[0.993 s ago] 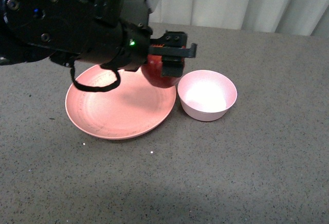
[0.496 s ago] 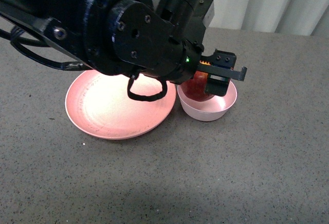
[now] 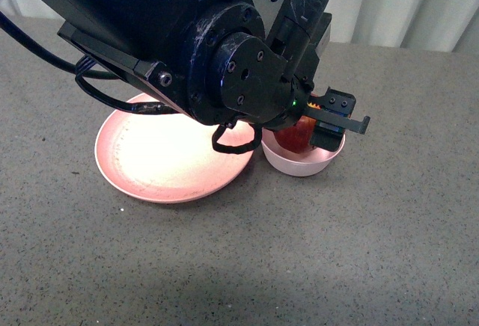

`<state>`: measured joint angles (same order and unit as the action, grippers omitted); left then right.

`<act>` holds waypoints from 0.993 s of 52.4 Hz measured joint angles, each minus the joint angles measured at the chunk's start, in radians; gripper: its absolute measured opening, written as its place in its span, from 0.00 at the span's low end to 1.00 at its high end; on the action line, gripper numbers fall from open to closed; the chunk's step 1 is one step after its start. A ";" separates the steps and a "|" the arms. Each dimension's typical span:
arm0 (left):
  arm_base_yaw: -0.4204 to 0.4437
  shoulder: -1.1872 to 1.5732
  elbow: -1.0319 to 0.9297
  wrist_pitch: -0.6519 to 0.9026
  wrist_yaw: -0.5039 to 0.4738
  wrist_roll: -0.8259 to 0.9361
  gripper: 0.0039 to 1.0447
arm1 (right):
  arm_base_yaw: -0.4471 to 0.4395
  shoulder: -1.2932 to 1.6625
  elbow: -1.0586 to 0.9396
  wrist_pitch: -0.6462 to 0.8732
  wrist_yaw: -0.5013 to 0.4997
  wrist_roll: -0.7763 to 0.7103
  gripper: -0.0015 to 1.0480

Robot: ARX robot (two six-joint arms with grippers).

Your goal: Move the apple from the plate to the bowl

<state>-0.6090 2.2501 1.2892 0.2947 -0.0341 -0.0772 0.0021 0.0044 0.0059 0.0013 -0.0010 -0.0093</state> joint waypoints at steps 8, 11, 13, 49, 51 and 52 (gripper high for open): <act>0.003 0.017 0.016 -0.004 -0.015 0.003 0.66 | 0.000 0.000 0.000 0.000 0.000 0.000 0.91; 0.005 0.021 0.018 -0.006 -0.018 0.005 0.66 | 0.000 0.000 0.000 0.000 0.000 0.000 0.91; 0.007 0.022 0.018 -0.010 -0.018 0.003 0.66 | 0.000 0.000 0.000 0.000 0.000 0.000 0.91; 0.084 -0.460 -0.515 0.319 -0.206 -0.127 0.94 | 0.000 0.000 0.000 0.000 0.000 0.000 0.91; 0.088 -0.486 -0.559 0.332 -0.216 -0.131 0.94 | 0.000 0.000 0.000 0.000 0.000 0.000 0.91; 0.092 -0.505 -0.588 0.339 -0.220 -0.133 0.94 | 0.000 0.000 0.000 0.000 0.000 0.000 0.91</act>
<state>-0.5167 1.7451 0.7013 0.6334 -0.2546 -0.2100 0.0021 0.0040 0.0059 0.0013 -0.0013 -0.0093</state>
